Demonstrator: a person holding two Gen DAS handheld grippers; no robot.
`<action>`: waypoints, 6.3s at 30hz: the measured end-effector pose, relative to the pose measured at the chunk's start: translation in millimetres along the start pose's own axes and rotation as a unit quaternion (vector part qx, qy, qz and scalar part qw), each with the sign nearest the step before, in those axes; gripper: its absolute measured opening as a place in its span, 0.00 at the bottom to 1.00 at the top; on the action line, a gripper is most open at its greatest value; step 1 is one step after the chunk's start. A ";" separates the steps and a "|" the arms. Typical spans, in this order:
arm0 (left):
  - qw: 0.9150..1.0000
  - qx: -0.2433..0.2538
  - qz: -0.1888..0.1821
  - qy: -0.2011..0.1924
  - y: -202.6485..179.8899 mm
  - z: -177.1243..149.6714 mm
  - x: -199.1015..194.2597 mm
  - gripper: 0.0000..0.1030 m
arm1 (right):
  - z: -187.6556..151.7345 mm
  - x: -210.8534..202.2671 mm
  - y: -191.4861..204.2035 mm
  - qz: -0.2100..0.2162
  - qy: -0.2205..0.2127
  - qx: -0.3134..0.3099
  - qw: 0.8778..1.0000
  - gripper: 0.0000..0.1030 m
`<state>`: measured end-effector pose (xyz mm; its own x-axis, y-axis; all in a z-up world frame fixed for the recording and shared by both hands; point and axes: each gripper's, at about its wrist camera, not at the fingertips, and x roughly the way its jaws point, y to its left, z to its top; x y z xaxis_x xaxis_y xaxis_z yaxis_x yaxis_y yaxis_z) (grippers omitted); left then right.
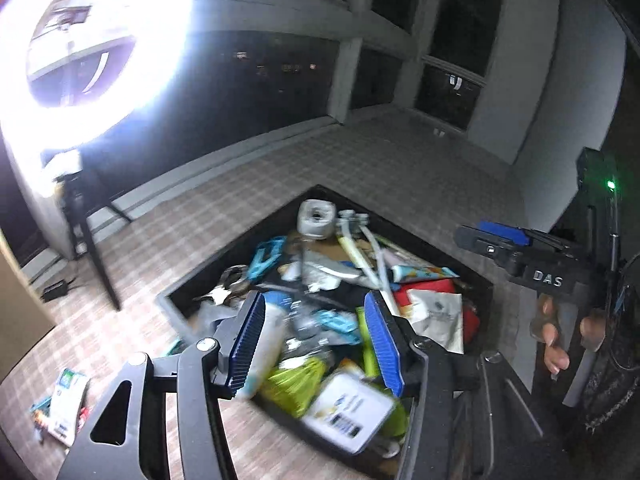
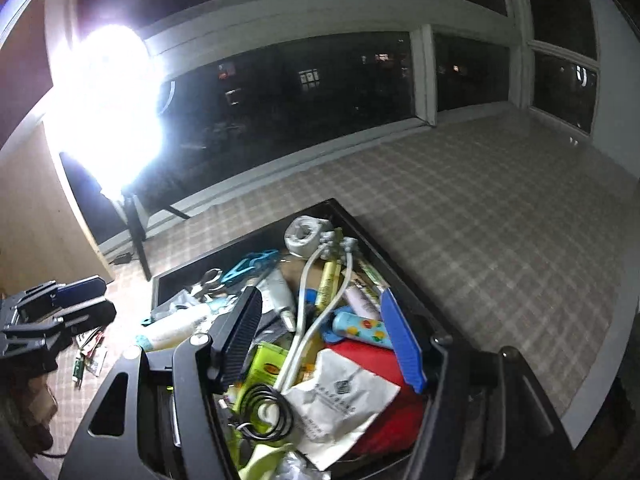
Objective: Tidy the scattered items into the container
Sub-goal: 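Move both grippers back from the tray to the item pile, then grasp small white cream tube with right gripper while left gripper grasps green lip balm, then carry cream tube and lip balm over black tray and open both grippers, then move both grippers back from the tray to the item pile, then grasp white card package with right gripper while left gripper grasps small blue bottle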
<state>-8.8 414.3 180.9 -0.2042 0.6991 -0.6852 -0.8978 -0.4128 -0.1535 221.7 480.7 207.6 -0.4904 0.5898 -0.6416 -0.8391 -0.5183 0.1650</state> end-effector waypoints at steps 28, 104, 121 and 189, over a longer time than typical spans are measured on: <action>0.961 -0.176 0.203 0.062 219.3 -195.8 -123.7 0.37 | -131.2 37.8 281.8 0.248 0.157 -0.339 0.894 0.58; 0.999 -0.024 0.031 -0.008 35.8 -42.7 -40.2 0.14 | -37.4 11.4 92.4 0.087 0.048 -0.082 0.992 0.21; 1.000 -0.013 -0.006 0.005 -25.9 36.7 53.2 0.36 | 19.4 42.5 15.1 -0.001 0.018 -0.018 1.000 0.48; 0.984 -0.055 0.132 0.108 306.1 -188.7 -57.9 0.32 | -68.5 230.5 419.6 0.124 0.351 -0.113 0.921 0.56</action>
<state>-198.1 137.3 39.3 -0.3264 0.4233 -0.8451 -0.7739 -0.6331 -0.0182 -227.4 356.7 77.7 -0.3200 -0.0686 -0.9449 -0.6128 -0.7457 0.2616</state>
